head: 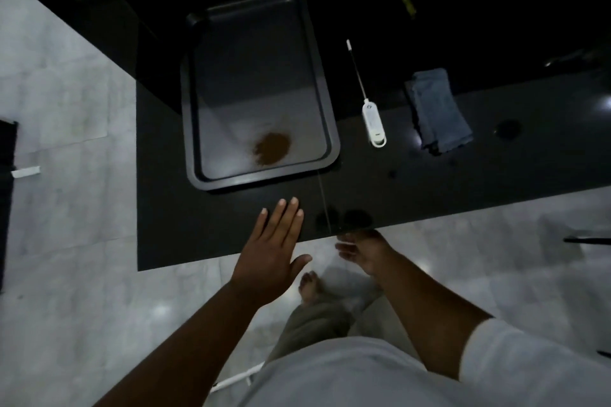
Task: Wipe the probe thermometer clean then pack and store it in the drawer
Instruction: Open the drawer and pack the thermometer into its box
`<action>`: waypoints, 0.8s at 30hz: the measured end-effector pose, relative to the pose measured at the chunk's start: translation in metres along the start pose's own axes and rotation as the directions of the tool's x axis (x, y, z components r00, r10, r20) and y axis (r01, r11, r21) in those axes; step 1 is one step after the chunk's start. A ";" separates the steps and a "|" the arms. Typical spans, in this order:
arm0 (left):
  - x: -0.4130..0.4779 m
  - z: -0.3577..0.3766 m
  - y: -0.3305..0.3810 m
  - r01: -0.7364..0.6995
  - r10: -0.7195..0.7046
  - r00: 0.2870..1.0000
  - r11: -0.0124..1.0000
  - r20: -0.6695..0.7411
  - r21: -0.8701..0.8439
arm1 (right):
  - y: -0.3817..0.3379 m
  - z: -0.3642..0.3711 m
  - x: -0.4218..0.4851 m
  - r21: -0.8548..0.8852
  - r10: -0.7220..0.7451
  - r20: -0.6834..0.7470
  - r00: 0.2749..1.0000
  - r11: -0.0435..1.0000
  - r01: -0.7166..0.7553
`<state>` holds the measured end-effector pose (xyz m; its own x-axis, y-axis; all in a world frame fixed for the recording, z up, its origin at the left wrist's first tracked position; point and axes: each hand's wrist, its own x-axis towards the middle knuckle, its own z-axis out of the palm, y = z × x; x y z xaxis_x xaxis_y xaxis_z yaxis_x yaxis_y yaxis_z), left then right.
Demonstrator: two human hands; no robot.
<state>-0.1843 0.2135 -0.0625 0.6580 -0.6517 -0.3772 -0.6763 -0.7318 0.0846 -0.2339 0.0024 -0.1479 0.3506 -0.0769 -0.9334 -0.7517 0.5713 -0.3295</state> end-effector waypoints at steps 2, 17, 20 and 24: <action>0.001 0.003 -0.001 -0.006 0.006 1.000 1.000 -0.017 -0.005 | 0.001 0.021 0.010 0.179 0.005 -0.012 1.000 0.984 -0.003; 0.000 0.013 -0.009 -0.057 0.057 0.995 0.998 -0.081 0.000 | 0.038 0.054 0.041 0.301 -0.060 -0.016 0.998 0.952 0.062; 0.000 0.013 -0.008 -0.054 0.053 0.994 0.999 -0.093 -0.003 | 0.045 0.046 0.043 0.234 -0.013 -0.055 0.998 0.972 0.025; 0.001 0.014 -0.007 -0.060 0.059 0.992 0.998 -0.110 -0.004 | 0.068 0.033 0.044 0.186 0.036 -0.078 0.996 0.982 -0.021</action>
<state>-0.1836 0.2213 -0.0765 0.6496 -0.7116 -0.2676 -0.7129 -0.6925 0.1108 -0.2512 0.0647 -0.2064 0.2786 -0.1193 -0.9530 -0.6421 0.7147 -0.2772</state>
